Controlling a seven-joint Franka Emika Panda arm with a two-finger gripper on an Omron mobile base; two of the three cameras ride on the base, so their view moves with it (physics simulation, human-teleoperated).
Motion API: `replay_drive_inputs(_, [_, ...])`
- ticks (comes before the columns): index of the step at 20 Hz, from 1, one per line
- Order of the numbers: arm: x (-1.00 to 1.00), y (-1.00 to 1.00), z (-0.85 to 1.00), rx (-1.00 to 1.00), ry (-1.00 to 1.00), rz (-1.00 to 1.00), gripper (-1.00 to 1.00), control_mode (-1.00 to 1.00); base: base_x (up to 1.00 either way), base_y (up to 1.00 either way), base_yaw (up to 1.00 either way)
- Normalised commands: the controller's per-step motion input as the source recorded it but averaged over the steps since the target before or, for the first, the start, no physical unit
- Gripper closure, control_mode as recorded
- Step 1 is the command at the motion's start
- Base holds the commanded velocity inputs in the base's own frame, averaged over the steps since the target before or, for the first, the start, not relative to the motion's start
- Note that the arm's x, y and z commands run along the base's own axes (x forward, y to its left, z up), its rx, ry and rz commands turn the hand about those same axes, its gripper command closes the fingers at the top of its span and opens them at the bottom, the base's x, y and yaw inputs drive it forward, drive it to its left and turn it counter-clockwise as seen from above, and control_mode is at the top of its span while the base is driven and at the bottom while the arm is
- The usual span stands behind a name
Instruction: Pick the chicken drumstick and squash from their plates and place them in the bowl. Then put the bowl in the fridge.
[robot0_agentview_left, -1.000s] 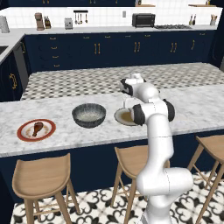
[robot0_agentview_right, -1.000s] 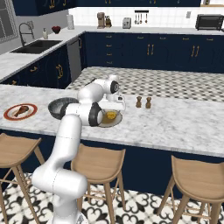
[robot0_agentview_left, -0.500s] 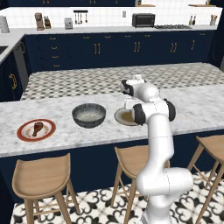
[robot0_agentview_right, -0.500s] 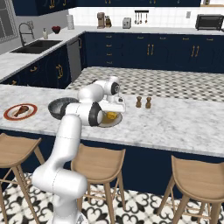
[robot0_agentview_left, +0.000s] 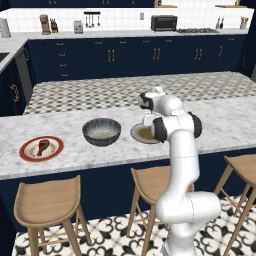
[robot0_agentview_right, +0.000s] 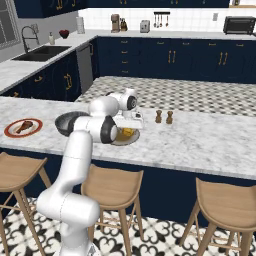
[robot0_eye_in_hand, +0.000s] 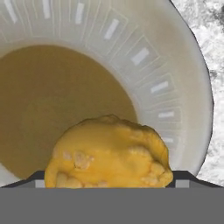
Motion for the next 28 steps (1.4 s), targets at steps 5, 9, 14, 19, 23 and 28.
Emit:
replay_drive_inputs(5, [-0.58,0.44,0.27,0.02,-0.21,0.0,1.0,-1.0,0.0,0.0,0.0])
replay_drive_inputs(9, [-0.33,0.92,0.66,0.05,-0.16,0.0,1.0,-1.0,0.0,0.0,0.0])
replay_drive_inputs(14, [-0.03,0.76,0.99,0.03,-0.34,0.04,1.0,-1.0,0.0,0.0,0.0])
replay_drive_inputs(19, [-0.05,0.79,0.41,0.04,-0.47,0.1,1.0,-1.0,0.0,0.0,0.0])
replay_drive_inputs(23, [0.12,1.0,0.0,-0.07,-0.19,0.0,1.0,-1.0,0.0,0.0,0.0])
replay_drive_inputs(28, [0.01,1.0,0.05,-0.12,0.01,0.0,1.0,-1.0,0.0,0.0,0.0])
